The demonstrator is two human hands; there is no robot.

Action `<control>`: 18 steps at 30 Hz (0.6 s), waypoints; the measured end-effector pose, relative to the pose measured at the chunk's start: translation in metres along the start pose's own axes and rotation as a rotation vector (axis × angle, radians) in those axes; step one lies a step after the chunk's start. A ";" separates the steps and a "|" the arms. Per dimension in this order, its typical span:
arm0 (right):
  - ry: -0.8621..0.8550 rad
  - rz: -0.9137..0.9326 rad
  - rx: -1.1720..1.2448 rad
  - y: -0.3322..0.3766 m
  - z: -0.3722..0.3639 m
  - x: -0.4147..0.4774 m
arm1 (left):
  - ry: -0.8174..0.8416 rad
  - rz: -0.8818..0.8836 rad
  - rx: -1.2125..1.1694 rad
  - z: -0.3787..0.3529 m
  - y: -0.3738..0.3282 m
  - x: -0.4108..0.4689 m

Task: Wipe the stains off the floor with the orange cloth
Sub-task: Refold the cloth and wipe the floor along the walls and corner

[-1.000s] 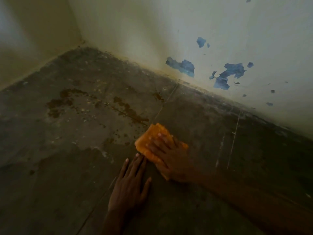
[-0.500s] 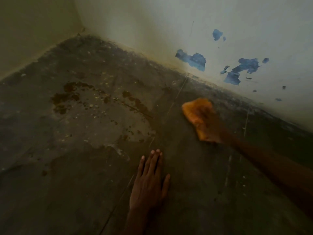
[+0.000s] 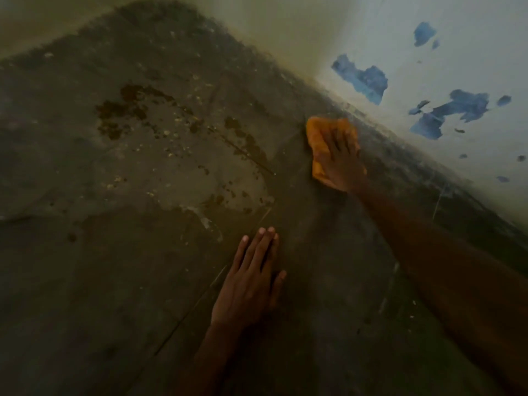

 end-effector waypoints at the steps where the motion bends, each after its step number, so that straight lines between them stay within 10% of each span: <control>1: -0.021 -0.169 0.107 -0.005 0.011 0.019 | -0.025 -0.006 0.004 0.004 -0.002 0.000; 3: 0.113 -0.333 0.306 0.034 0.012 0.026 | -0.103 -0.011 -0.020 0.013 -0.001 -0.001; 8: 0.055 0.405 0.235 0.154 0.019 -0.046 | -0.408 0.326 -0.188 0.058 0.066 -0.020; 14: 0.070 -0.160 0.358 0.086 0.021 0.077 | -0.279 0.371 0.067 0.087 0.143 0.033; 18: 0.074 0.240 0.272 0.181 0.031 0.026 | -0.189 0.395 0.155 0.113 0.202 0.052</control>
Point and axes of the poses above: each hand's wrist, its own x-axis towards the middle knuckle, its own z-axis out of the back of the hand, y = z × x, the point moved 10 cm from there along x, towards the middle knuckle, and after that the axes turned 5 degrees about y, right-handed, at the moved point
